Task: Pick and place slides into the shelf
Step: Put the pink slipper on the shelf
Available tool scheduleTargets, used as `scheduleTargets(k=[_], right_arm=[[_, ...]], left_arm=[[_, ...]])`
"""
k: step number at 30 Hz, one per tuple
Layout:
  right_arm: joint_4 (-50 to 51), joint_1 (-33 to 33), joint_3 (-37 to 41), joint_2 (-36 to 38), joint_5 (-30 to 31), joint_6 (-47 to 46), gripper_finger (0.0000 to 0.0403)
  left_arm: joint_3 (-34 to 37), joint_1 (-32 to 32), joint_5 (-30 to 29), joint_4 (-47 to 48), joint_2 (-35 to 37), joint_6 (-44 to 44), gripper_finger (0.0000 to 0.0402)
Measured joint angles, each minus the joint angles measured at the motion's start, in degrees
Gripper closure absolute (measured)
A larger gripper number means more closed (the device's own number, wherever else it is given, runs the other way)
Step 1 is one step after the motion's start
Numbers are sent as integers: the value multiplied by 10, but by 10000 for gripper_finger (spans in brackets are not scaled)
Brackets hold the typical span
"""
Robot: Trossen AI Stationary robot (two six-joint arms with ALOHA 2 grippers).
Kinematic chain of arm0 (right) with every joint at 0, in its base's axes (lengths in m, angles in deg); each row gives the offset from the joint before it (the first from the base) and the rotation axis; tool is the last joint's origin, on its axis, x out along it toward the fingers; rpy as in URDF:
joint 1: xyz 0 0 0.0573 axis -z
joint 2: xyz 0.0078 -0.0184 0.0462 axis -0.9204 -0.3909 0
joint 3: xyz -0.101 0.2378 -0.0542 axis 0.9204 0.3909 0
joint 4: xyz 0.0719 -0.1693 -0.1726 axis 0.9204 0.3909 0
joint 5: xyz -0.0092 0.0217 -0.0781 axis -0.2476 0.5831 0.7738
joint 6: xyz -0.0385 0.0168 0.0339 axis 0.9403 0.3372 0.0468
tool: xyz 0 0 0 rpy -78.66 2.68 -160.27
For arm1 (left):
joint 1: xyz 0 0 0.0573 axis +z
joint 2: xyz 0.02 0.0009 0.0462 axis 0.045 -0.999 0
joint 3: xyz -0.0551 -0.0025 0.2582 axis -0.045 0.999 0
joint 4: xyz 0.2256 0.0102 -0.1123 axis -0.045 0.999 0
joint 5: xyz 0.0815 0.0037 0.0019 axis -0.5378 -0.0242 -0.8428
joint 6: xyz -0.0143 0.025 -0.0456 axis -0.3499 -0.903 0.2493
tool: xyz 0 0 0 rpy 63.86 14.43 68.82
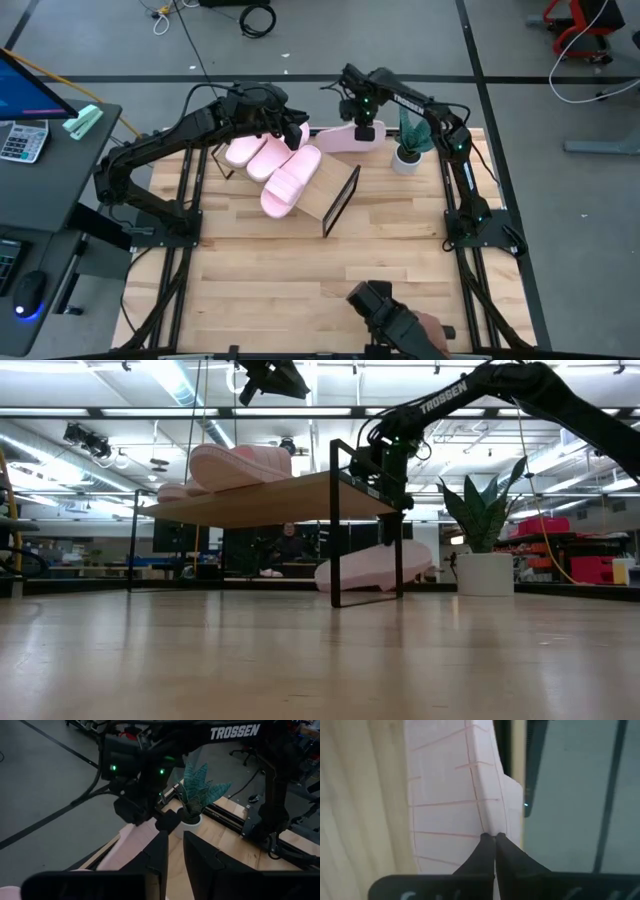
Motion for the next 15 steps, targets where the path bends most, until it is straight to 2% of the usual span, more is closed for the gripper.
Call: scheduleTargets(k=[11,15], right_arm=[[51,-11,-37,0,-3,-3,401],[49,-24,-35,0,-38,-6,401]], left_arm=[[0,0,0,0,0,0,339],[0,0,0,0,0,0,338]])
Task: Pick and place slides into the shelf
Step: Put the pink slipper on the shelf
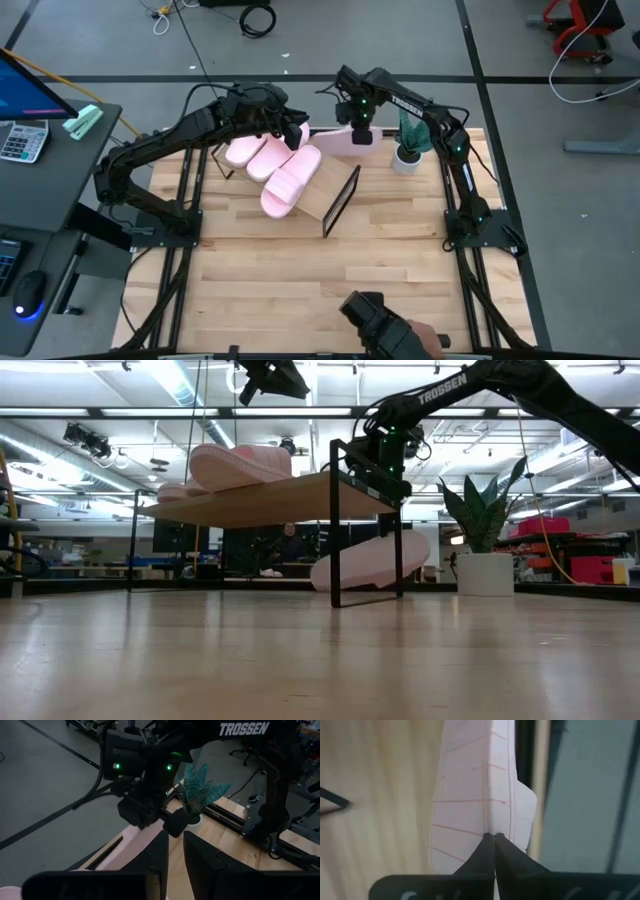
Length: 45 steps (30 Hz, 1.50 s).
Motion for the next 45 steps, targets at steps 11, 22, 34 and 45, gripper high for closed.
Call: scheduleTargets(k=[11,22,34,45], right_arm=[[-4,-14,71,2,-37,-21,401],[5,6,83,3,-81,-43,301],[1,13,93,2,-94,-54,156],[-71,-17,207,6,-3,-62,146]], left_arm=[[0,0,0,0,0,0,336],[0,0,0,0,0,-4,336],[0,0,0,0,0,-7,339],[0,0,0,0,0,-16,337]])
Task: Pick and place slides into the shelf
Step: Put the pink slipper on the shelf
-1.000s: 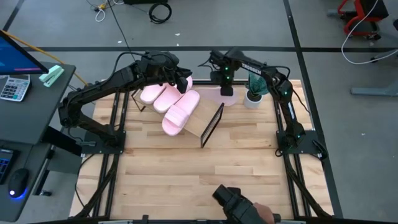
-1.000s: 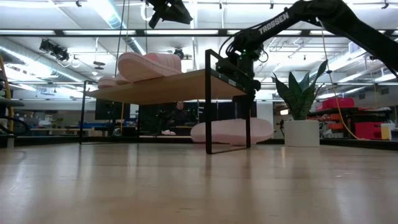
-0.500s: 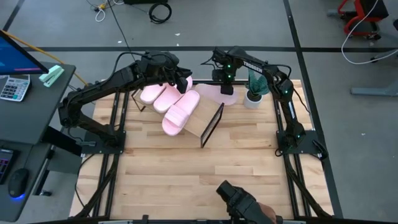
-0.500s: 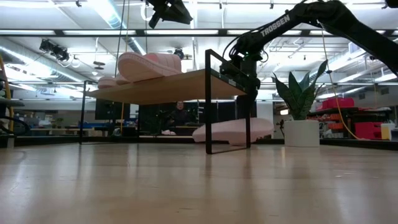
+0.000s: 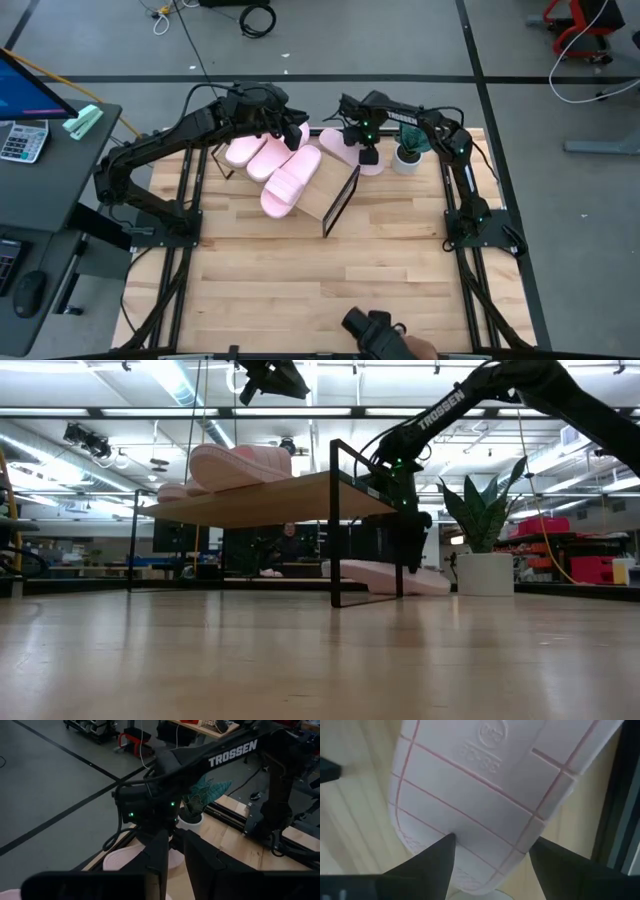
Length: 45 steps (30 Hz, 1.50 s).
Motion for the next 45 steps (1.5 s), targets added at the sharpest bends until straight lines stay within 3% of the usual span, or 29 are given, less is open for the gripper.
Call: scheduleTargets(k=[4,7,10,13,15,24,32,45], right_arm=[[-13,-4,11,0,-8,-5,149],[-23,-5,11,-1,-14,-9,173],[-29,-5,11,-2,-12,-13,245],[-35,-5,11,-2,-8,-14,352],[-37,-4,11,-2,-6,-14,380],[-32,7,-14,8,20,-21,390],[-22,14,-30,62,24,-43,396],[-51,23,-30,120,82,-67,403]], left_arm=[[0,0,0,0,0,-1,342],[0,2,0,0,0,-4,340],[0,7,0,0,0,-4,337],[0,13,0,0,0,-4,335],[0,18,0,0,0,-4,337],[0,26,0,9,0,-3,346],[0,26,0,9,0,-3,340],[0,26,0,9,0,-3,343]])
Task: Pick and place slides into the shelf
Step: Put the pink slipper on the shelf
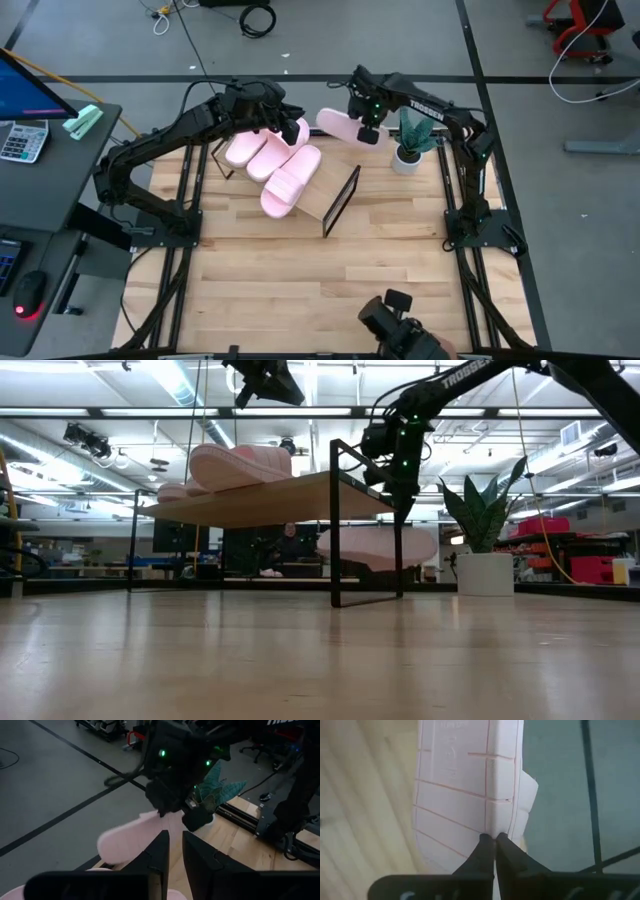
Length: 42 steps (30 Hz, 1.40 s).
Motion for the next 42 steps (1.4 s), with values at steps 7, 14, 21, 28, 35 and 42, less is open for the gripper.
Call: scheduleTargets(k=[7,14,21,28,35,42], right_arm=[[-1,6,0,27,14,-6,401],[-20,6,0,70,17,-26,401],[-41,1,-1,127,17,-62,401],[-43,-24,-1,202,16,-99,401],[-43,-51,-1,273,-8,-186,401],[-45,-64,-2,330,-78,-271,402]], left_arm=[[0,0,0,3,0,1,343],[0,0,0,3,0,1,347],[0,0,0,3,0,6,336],[0,2,0,3,0,24,335],[0,2,0,0,2,24,327],[0,15,10,-3,22,16,324]])
